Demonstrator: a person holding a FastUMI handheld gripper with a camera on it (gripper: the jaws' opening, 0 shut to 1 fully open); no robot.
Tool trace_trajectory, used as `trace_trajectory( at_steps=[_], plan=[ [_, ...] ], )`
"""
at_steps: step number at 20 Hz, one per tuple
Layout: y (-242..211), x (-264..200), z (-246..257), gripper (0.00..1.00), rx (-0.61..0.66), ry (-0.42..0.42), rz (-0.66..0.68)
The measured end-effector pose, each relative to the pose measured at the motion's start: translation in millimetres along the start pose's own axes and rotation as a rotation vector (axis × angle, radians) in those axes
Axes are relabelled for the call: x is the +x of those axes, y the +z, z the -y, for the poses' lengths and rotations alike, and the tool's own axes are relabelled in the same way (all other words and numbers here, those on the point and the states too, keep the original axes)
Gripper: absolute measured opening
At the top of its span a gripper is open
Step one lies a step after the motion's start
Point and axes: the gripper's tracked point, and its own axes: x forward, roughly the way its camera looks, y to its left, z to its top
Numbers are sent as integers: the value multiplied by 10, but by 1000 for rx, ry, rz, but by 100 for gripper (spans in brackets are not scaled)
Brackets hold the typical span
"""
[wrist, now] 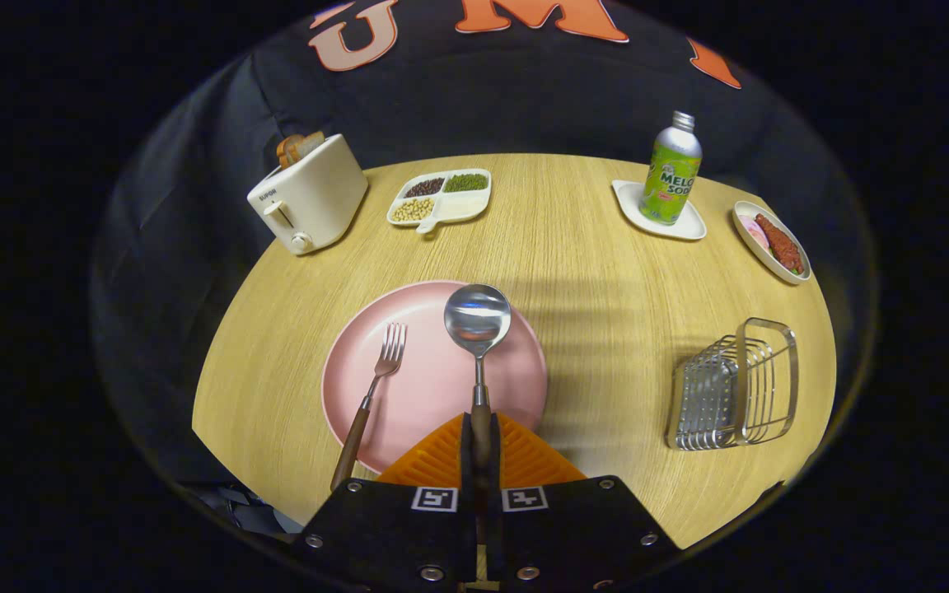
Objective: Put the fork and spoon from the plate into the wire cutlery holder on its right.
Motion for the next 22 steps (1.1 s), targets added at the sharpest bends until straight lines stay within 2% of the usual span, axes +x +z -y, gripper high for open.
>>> trace_trajectory(
  at_steps=[7,11,17,22],
  plan=[
    [227,-705,523,5,68,-56,160],
    [315,-1033,910,5,87,-103,197],
    [60,-1174,1412,5,87,-165,73],
    [-82,-1157,1621,5,58,-183,-12]
  ],
)
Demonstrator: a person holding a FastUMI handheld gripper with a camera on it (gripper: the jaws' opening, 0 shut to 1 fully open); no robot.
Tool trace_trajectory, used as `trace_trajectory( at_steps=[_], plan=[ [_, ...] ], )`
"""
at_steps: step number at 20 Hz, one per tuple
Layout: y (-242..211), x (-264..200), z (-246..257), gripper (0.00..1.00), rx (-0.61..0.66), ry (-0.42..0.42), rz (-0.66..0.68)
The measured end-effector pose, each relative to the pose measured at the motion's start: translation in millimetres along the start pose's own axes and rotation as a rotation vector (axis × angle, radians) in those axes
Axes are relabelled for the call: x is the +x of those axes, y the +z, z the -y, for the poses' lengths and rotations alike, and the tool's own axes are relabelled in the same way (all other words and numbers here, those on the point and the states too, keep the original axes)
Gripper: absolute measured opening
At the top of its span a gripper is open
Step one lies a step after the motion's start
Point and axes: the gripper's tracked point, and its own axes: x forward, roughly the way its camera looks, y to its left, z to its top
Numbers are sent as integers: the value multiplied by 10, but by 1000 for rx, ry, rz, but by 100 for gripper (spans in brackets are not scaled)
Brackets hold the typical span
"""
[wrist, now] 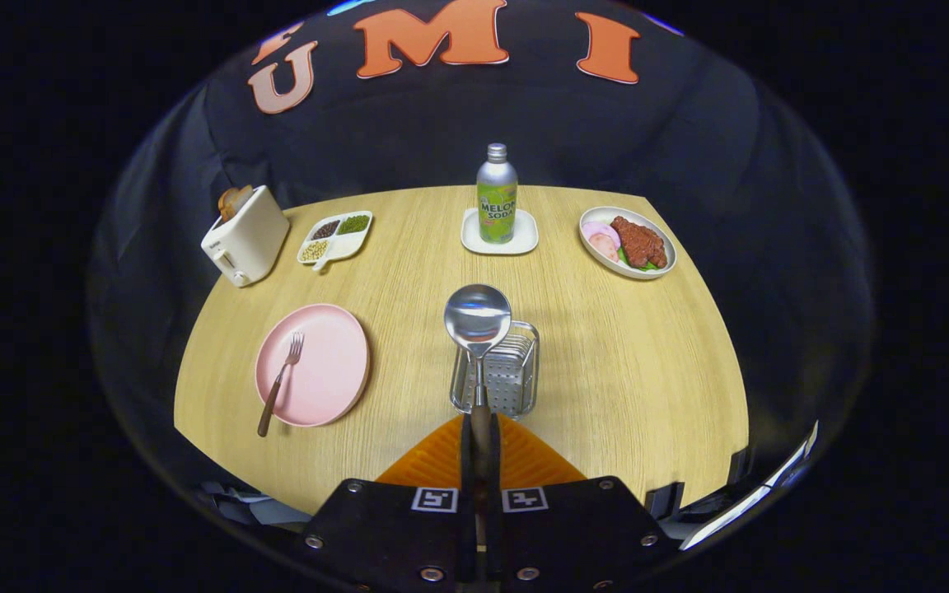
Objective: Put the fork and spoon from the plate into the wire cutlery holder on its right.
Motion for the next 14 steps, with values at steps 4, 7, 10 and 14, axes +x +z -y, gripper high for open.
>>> trace_trajectory(
  at_steps=[4,7,10,14],
  plan=[
    [-23,93,96,6,-24,-6,-39],
    [-77,179,120,6,-36,-6,-83],
    [-104,274,149,7,-42,-13,-106],
    [-69,356,174,9,-30,-24,-104]
  ],
)
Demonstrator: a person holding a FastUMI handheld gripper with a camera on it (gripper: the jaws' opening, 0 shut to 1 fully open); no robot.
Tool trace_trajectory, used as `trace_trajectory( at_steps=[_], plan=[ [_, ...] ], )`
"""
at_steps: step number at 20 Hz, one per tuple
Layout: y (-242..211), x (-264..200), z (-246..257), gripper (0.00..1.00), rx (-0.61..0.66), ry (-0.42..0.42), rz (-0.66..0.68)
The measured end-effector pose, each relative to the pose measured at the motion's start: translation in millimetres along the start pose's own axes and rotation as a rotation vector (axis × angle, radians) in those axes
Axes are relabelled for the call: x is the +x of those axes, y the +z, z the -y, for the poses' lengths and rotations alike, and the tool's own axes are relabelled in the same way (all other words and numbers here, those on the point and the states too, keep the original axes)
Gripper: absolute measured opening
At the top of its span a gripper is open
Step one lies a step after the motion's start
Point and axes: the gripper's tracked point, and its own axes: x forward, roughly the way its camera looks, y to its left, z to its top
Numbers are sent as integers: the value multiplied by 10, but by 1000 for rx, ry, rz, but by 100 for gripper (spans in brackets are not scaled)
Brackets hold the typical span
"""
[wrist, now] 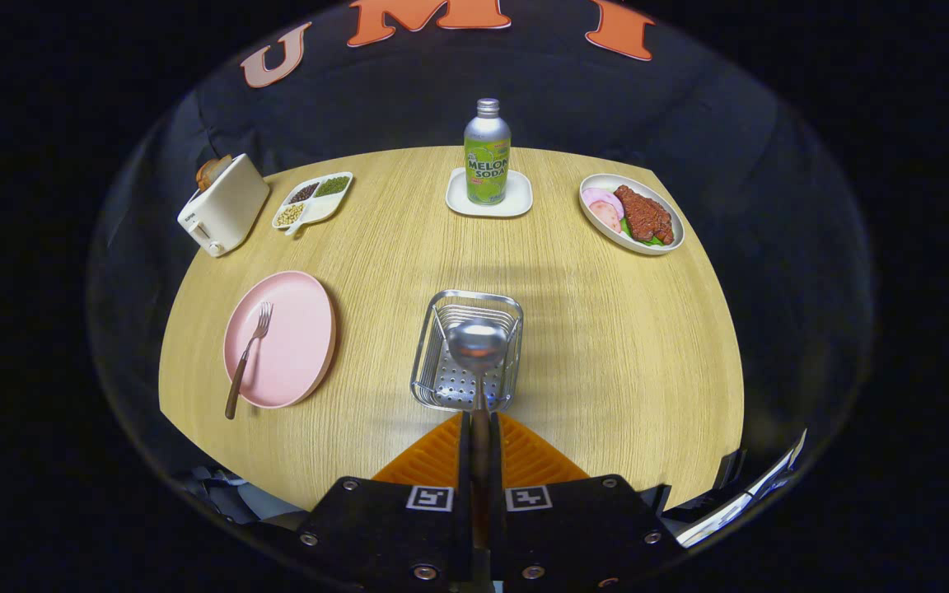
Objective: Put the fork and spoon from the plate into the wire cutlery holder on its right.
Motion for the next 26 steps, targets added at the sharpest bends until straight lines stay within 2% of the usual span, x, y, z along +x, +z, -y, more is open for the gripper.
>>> trace_trajectory(
  at_steps=[4,10,15,19,21,23,24,26],
  plan=[
    [117,62,11,9,33,-9,27],
    [370,1,-75,9,100,-15,138],
    [821,-286,-111,11,131,-37,388],
    [1194,-661,-157,20,141,-66,609],
    [1394,-909,-175,27,122,-99,729],
    [1541,-1115,-188,41,93,-154,830],
    [1616,-1215,-233,53,86,-165,873],
    [1688,-1352,-423,67,71,-149,930]
  ],
)
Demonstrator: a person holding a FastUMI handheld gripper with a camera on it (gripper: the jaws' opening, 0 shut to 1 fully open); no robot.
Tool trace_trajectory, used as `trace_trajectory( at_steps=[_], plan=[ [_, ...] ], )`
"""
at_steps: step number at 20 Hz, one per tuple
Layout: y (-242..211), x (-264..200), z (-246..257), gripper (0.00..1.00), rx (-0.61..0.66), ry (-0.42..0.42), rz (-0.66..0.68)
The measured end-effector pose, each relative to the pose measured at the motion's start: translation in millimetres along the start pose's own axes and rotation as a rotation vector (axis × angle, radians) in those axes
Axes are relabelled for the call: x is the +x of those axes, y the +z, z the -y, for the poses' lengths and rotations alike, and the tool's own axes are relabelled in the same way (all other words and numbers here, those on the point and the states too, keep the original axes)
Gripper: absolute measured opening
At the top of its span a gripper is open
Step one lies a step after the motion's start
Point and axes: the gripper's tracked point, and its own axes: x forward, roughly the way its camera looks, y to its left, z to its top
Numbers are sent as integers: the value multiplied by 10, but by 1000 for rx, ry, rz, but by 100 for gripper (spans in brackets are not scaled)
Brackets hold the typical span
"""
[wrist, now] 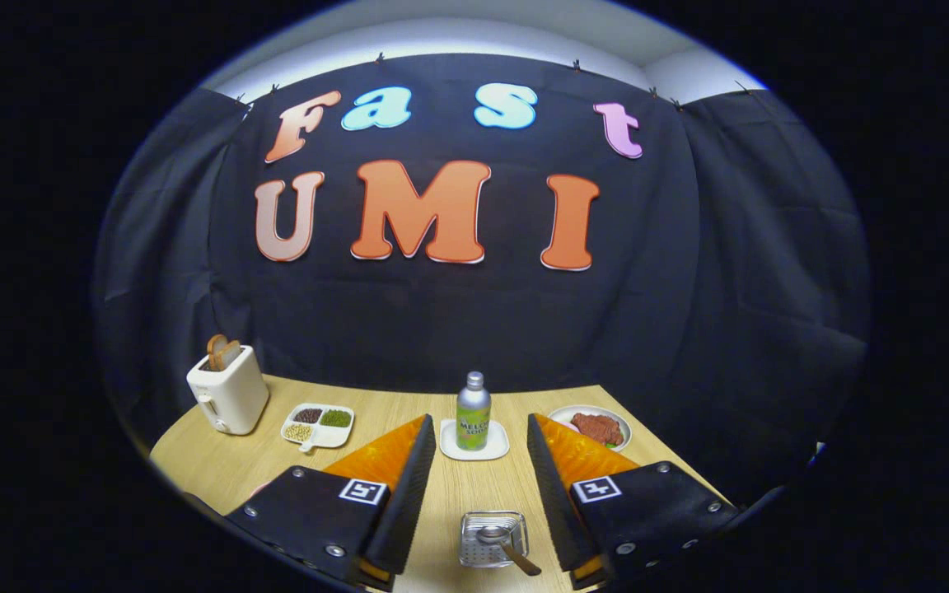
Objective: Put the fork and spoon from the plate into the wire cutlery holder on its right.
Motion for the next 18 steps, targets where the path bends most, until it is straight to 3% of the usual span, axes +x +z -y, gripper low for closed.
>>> trace_trajectory(
  at_steps=[4,9,14,18],
  plan=[
    [87,-141,-371,85,-19,51,60],
    [94,-236,-928,93,-6,133,96],
    [-328,-247,-1593,95,-16,250,-25],
    [-1043,-292,-2001,96,-66,316,-231]
  ],
)
